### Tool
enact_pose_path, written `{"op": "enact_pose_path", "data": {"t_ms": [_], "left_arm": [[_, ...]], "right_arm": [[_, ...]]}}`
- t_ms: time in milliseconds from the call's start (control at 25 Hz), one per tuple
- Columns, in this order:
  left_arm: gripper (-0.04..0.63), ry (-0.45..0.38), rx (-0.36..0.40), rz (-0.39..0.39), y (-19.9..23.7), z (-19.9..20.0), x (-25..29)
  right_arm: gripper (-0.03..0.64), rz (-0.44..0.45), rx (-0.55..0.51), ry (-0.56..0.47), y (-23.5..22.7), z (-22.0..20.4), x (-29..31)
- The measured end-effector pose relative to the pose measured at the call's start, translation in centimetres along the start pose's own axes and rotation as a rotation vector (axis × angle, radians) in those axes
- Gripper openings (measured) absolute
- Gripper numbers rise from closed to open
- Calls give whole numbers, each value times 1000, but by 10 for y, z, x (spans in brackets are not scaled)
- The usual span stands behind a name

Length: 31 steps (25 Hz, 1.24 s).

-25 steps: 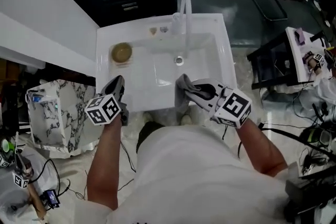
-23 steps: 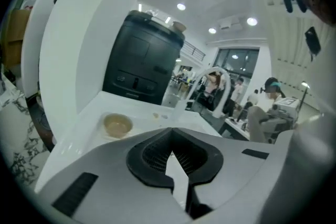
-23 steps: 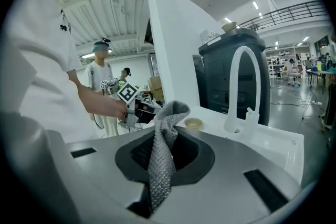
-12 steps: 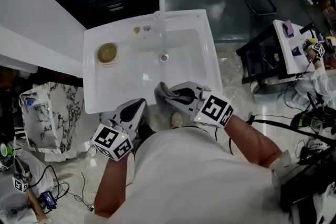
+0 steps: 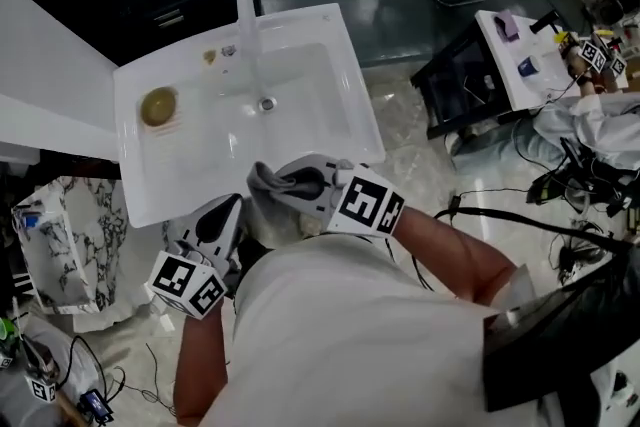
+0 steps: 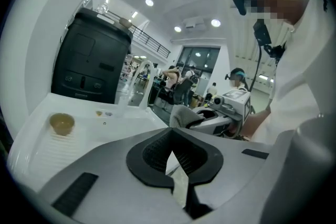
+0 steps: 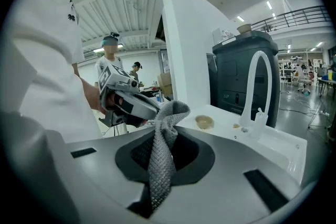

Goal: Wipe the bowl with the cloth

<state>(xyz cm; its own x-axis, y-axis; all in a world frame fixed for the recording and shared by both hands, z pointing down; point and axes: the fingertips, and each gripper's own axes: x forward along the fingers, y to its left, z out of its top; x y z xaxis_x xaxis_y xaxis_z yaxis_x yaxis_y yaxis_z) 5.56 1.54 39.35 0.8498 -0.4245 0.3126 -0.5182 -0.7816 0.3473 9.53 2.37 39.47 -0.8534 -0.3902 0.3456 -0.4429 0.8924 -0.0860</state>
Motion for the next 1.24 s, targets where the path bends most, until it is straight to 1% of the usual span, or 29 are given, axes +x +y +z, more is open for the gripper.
{"op": "enact_pose_path", "data": {"t_ms": [160,600,1040,1240], "left_arm": [[9,4,-10,9,1,-5,-3],[11,17,24,-2,0,-10,-5],[9,38,45,-34,-11,-15,8],[9,38,52,-64,-27,-18,23]], "right_arm": [[29,8,-5,10,5,-3,2],[28,7,-20,7,13,-1,4],[28,-38,-12,2,11,-7,-14],[29,-67,2,15,15,-20,-35]]}}
